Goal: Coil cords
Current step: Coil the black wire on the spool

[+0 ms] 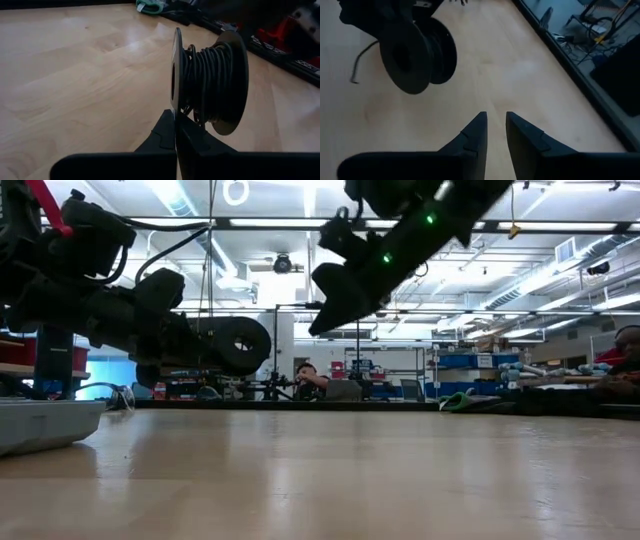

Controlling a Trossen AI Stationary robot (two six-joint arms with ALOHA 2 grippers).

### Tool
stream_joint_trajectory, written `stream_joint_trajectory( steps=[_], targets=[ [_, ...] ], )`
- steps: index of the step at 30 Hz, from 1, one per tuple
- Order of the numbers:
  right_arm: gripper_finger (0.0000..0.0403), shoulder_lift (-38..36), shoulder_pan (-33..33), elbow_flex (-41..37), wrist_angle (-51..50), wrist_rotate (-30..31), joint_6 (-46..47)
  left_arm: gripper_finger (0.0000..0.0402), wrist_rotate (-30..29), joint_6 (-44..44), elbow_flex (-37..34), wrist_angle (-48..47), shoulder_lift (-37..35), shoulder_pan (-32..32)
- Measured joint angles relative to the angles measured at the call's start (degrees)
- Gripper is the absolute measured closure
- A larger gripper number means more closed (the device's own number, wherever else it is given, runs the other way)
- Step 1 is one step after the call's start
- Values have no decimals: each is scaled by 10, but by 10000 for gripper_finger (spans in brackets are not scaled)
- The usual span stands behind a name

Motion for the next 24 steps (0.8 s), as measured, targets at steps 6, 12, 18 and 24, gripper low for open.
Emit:
stream_joint_trajectory(
  steps=[6,12,18,24],
  targets=[
    [336,1,2,-107,207,-41,20,401,19,0,0,1,0,0],
    [333,1,1,-178,361,-110,47,401,34,-1,0,1,0,0],
    [333,1,3,-182,362,-112,47,401,64,-2,0,1,0,1],
    [334,1,-3,-182,362,-133,51,401,108,-47,0,-19,0,8]
  ],
)
